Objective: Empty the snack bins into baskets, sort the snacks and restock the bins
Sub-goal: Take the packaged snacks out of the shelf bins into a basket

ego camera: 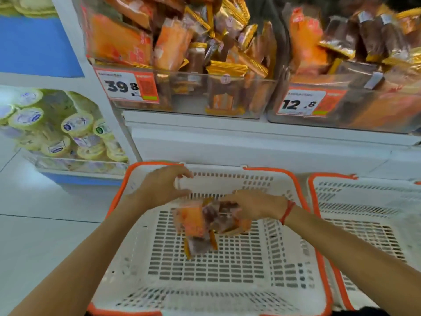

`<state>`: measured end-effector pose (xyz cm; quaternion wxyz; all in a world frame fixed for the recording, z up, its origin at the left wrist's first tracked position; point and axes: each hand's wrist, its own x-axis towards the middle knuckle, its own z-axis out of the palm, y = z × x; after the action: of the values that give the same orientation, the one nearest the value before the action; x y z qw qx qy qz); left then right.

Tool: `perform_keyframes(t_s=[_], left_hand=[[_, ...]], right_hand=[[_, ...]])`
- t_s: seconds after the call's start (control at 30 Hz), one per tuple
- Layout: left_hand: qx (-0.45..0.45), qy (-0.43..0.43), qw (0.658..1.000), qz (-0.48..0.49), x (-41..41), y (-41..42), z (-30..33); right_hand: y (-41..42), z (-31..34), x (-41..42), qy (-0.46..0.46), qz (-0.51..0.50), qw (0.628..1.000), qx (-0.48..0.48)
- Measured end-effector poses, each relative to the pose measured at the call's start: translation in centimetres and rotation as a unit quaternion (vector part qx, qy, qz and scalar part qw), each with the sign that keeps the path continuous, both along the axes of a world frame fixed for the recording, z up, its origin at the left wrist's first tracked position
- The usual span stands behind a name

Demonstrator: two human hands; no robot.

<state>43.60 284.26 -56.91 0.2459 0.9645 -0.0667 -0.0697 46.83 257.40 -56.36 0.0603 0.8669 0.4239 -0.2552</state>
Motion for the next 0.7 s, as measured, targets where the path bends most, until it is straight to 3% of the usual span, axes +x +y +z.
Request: perform_keyframes(t_s=[0.07,0.17,0.23,0.3,0.37,0.43,0.5,0.6,0.7], left_hand=[[-0.004,-0.151,0.988,0.026,1.0,-0.6,1.9],[0.000,-0.388,0.921,0.048,2.3,-1.5,4.8],[0.008,-0.494,0.869,0.036,3.2,-1.5,6.7],[0.020,-0.555,0.831,0.039,4.3,-1.1,9.1],[0.033,-0.571,0.817,0.075,5.4,-0.2,11.2],[0.045,-0.555,0.823,0.114,6.5,1.0,13.0],[0.077,-0.516,0.841,0.144,7.8,2.5,14.2],[0.126,-0.449,0.862,0.199,9.6,4.9,15.4],[0.145,-0.401,0.873,0.237,10.7,5.9,16.3]], right_hand=[[1.4,0.6,1.0,-0.012,-0.039,0.996,0.078],[3.6,4.8,2.4,-0.074,-0.090,0.967,0.225],[4.0,7.8,2.7,-0.189,-0.088,0.922,0.326],[4.2,10.3,3.0,-0.311,-0.055,0.853,0.416],[4.7,12.9,4.0,-0.368,-0.048,0.800,0.471],[5.1,15.3,5.6,-0.409,-0.060,0.771,0.485],[5.8,17.3,7.3,-0.418,-0.097,0.784,0.449],[7.1,19.2,10.7,-0.380,-0.154,0.836,0.364],[9.5,20.9,14.1,-0.365,-0.140,0.863,0.321]])
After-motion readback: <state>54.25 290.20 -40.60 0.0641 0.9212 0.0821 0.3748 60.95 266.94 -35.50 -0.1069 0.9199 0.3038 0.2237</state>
